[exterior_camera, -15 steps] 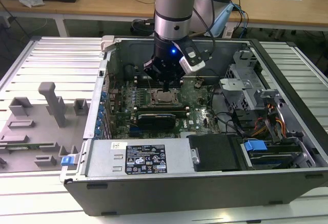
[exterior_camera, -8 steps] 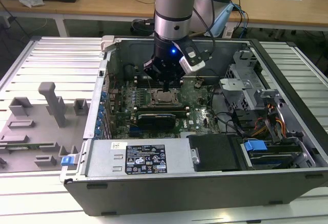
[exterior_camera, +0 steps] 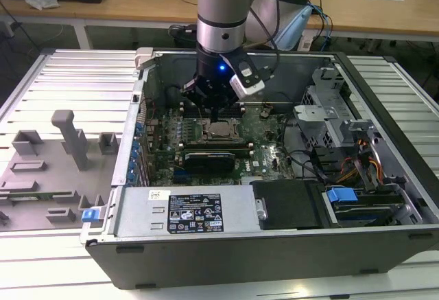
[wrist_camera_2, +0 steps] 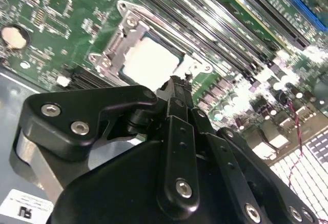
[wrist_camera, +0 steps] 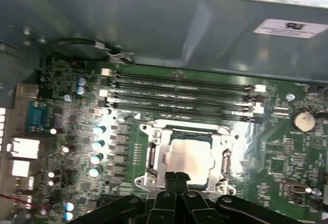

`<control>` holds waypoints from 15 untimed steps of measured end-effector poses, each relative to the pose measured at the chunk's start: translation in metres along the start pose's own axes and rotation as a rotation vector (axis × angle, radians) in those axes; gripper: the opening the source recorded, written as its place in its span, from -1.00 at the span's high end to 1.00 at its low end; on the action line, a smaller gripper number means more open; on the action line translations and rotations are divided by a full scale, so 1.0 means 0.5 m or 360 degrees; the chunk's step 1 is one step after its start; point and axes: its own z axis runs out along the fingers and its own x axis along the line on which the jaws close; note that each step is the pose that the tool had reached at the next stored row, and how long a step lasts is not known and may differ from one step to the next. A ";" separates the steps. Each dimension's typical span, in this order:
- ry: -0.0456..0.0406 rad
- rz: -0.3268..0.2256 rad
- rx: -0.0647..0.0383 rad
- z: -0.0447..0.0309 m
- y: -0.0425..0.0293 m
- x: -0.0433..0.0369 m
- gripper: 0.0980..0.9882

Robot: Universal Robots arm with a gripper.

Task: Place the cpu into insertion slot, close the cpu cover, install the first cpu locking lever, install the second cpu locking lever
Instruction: 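Install the first cpu locking lever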

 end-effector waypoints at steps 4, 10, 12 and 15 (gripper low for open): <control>-0.0003 0.0000 0.0000 0.000 0.011 0.056 0.98; -0.0010 0.0000 0.0001 -0.008 0.016 0.085 0.98; -0.0011 0.0000 0.0001 -0.015 0.016 0.085 0.98; -0.0011 0.0000 0.0001 -0.018 0.016 0.085 0.98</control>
